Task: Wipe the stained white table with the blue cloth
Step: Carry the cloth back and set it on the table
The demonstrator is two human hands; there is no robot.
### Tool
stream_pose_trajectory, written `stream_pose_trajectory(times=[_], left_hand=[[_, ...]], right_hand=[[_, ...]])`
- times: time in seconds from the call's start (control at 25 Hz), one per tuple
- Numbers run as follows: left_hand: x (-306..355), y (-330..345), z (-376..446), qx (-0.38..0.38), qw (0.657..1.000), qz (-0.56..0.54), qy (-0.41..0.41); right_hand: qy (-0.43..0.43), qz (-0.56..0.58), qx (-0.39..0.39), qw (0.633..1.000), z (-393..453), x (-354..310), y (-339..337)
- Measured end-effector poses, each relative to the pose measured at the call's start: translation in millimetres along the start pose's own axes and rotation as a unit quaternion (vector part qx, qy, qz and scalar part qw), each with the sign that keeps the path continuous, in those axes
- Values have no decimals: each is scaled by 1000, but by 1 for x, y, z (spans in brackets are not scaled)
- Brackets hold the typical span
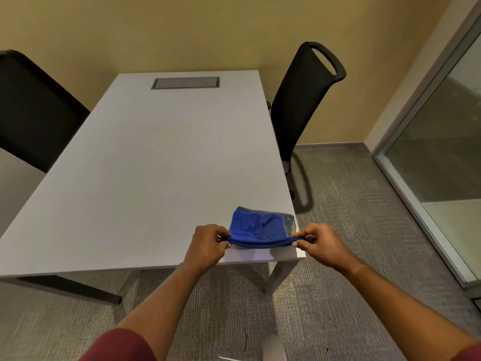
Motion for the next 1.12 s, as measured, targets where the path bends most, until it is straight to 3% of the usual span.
stream_pose_trajectory(times=[0.2,0.48,0.64,1.12], left_hand=[[46,-47,28,9,997,60,55],[110,-137,56,11,989,114,89],[129,-183,50,13,990,118,78],[137,-313,22,21,987,156,-10]], right_hand=[[-52,-63,35,996,19,-52,-45],[-107,-119,4,987,47,-148,-96],[-116,-136,-63,982,58,-197,-106],[-153,-205,-123,959,53,-363,-92]])
Point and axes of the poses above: each hand's wrist, its own z-axis towards the middle knuckle, its own y-axis out of the palm, x = y × z, the point moved 10 cm from there along z, towards the middle knuckle, and after that the axes turned 4 degrees about y, right-handed, at the moved point
